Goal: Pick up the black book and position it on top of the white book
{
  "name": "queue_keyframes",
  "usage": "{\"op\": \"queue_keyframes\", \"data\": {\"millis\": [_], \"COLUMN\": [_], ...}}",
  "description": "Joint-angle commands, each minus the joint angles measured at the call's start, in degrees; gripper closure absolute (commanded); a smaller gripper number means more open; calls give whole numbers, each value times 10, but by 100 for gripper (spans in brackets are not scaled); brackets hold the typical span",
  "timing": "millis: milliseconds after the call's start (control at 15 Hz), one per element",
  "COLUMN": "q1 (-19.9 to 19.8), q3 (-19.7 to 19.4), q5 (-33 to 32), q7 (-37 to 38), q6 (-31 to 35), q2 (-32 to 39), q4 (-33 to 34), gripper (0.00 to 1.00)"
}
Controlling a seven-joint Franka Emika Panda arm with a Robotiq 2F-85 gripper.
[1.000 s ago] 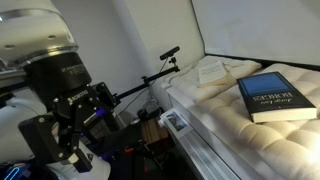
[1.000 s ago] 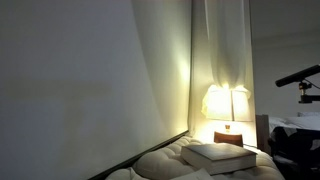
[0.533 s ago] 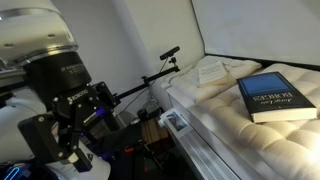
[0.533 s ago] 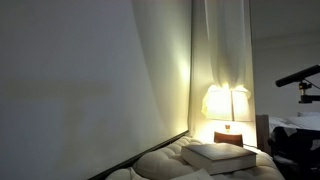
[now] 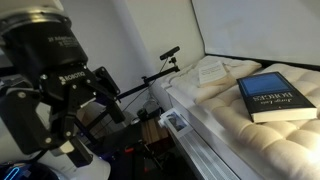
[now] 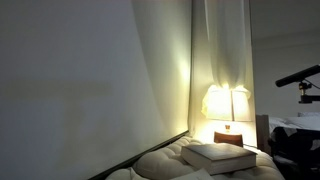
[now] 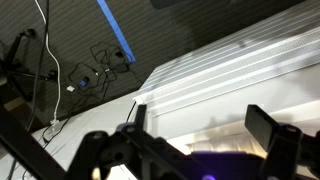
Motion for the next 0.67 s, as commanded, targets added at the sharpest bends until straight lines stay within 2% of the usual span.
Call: {"op": "queue_keyframes", "data": {"millis": [0,333,600], "q1": [-6,-4,2], "q3": [-18,-37,-35], "q5": [-15,-10,-11], "q7": [-5,-11,-19], "q6": [46,88,115], "q2": [58,137,176], "q4": [52,135,198], "gripper": [0,0,0]}}
